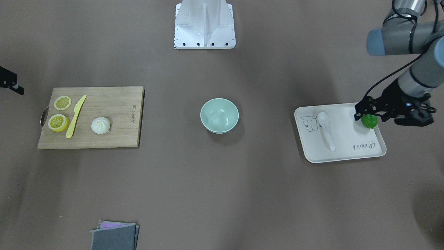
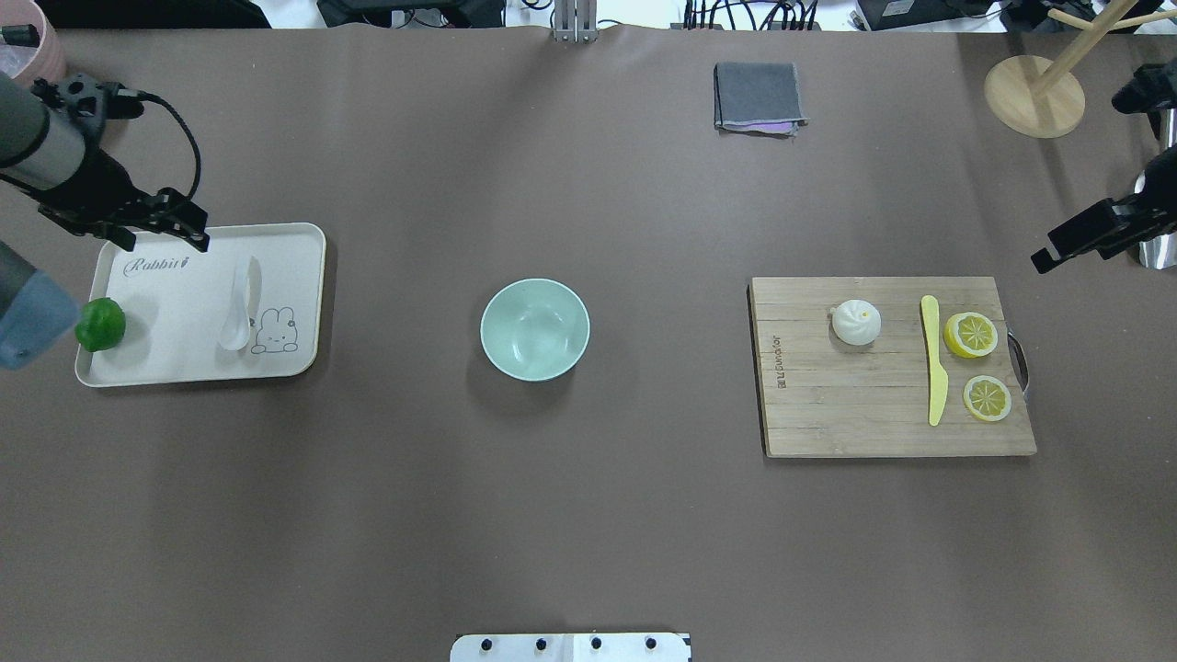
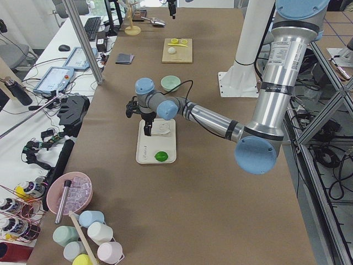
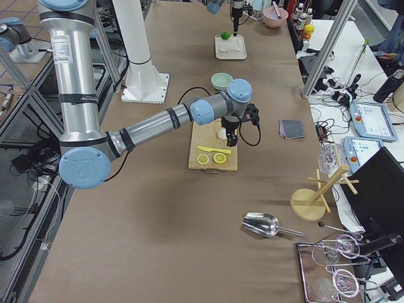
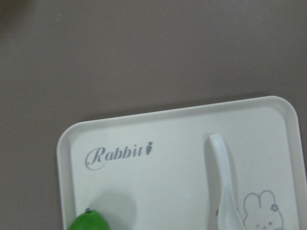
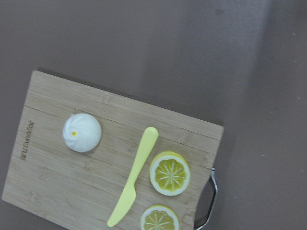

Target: Put spoon and bun in bowl

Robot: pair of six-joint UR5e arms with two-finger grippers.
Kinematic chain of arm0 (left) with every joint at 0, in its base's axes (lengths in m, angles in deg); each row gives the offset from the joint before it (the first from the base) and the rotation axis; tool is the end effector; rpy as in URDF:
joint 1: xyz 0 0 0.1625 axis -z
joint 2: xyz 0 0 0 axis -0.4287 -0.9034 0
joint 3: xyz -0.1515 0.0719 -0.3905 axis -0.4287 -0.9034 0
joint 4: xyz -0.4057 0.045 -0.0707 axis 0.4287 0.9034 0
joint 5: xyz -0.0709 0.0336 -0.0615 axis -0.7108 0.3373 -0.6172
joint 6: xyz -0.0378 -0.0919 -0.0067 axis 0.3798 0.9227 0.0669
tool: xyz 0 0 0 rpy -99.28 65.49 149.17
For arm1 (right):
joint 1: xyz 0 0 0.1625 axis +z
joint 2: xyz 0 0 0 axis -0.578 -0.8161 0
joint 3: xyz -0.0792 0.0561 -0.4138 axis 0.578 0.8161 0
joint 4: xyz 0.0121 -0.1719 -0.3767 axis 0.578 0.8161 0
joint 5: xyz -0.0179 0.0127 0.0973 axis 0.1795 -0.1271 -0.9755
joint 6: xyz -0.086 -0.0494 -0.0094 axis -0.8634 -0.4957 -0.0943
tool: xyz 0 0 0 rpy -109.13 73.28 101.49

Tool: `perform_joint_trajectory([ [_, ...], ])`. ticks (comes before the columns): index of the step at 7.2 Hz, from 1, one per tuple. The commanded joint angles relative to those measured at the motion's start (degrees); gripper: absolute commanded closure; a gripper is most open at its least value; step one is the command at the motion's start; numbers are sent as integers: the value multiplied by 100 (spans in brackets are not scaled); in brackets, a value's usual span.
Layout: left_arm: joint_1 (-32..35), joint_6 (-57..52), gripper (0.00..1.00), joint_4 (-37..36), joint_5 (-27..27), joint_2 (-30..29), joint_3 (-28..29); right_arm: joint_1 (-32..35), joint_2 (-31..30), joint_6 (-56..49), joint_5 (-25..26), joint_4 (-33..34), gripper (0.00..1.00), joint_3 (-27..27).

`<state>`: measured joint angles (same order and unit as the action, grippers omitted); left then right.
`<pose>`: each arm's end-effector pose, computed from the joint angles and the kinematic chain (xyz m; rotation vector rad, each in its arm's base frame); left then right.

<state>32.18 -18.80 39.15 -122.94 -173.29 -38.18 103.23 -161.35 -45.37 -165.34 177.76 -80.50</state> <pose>0.2679 -0.5563 0.4415 0.0348 0.8410 0.0033 -0.1397 -0.4960 0.4356 0.0813 -0.9426 -0.2609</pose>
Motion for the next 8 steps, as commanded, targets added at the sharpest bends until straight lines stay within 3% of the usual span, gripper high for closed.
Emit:
perform_joint_trajectory([
  [1,-438,496,12,9,159,-421,507,-392,351,662,320,0,2,-15],
  [4,-510,505,27,140,335,-465,955,-701,545,1181,470,0,2,-6],
  [8,-536,496,47,158,363,-500,1071,-754,581,1191,470,0,2,-24],
])
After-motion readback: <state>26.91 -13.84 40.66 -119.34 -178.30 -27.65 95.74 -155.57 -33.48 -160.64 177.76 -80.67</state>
